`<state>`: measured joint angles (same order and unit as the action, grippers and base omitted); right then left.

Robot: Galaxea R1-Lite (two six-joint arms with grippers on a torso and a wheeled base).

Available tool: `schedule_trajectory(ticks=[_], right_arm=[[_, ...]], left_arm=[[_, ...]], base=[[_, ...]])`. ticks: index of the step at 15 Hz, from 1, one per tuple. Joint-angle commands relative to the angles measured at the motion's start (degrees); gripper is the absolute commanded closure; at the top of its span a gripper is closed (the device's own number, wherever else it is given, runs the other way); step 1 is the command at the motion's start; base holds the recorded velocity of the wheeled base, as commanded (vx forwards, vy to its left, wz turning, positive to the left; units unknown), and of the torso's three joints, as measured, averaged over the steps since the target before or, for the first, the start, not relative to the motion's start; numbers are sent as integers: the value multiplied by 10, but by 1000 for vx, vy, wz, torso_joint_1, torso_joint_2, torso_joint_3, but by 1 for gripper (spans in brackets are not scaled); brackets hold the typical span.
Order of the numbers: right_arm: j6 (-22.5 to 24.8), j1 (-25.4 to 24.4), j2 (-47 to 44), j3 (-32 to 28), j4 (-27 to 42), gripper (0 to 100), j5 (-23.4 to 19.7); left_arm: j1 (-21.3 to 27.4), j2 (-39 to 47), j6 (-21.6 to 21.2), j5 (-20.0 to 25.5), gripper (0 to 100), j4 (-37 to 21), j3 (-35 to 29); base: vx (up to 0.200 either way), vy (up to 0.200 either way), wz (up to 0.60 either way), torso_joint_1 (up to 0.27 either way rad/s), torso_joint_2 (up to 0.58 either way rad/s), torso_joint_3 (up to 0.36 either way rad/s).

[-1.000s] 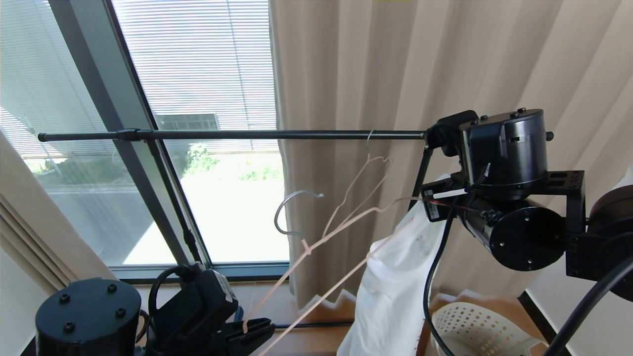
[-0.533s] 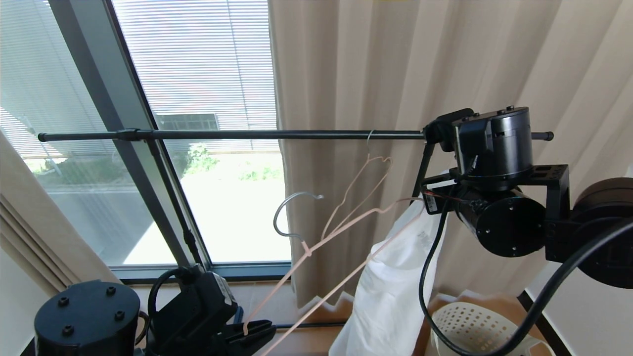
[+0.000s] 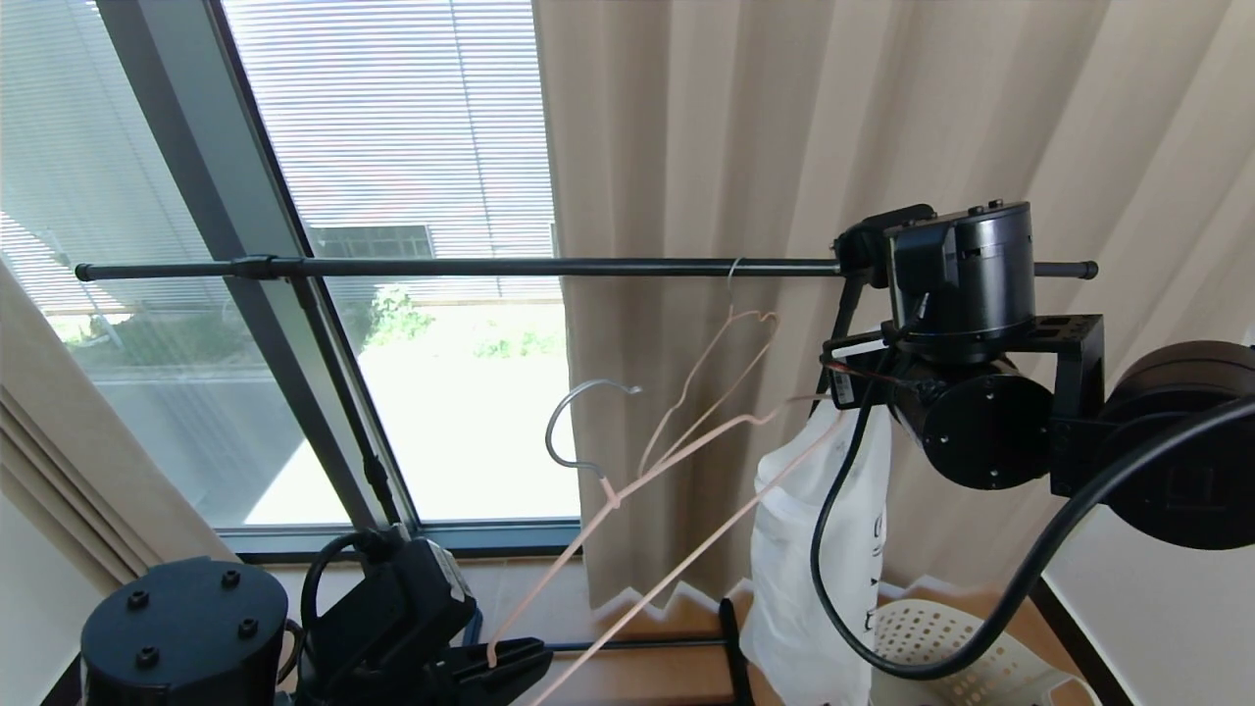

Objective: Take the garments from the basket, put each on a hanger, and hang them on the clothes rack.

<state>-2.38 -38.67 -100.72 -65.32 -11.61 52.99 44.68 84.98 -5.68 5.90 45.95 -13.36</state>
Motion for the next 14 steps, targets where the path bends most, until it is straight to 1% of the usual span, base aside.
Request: schedule_trajectory(ticks=[1, 4, 5, 8, 12, 14], right_arm=[[-5, -14, -2, 1, -1, 100, 0], [-16, -20, -9, 1, -1, 100, 1], [-19, -29, -10, 1, -1, 100, 2], [-20, -44, -10, 2, -1, 100, 5], [-25, -64, -9, 1, -1, 100, 37], [-25, -75, -9, 1, -1, 100, 51]], left_arm=[[6, 24, 15, 0, 100, 17, -3], [15, 57, 39, -3, 100, 65, -1], [15, 64, 43, -5, 100, 71, -3], [15, 70, 45, -19, 100, 74, -7], [15, 92, 45, -60, 100, 74, -18], [15, 99, 45, -68, 100, 74, -19]], base=[[0, 0, 0, 0, 0, 0], [0, 0, 0, 0, 0, 0], [0, 0, 0, 0, 0, 0], [0, 0, 0, 0, 0, 0], [0, 0, 0, 0, 0, 0], [0, 0, 0, 0, 0, 0]])
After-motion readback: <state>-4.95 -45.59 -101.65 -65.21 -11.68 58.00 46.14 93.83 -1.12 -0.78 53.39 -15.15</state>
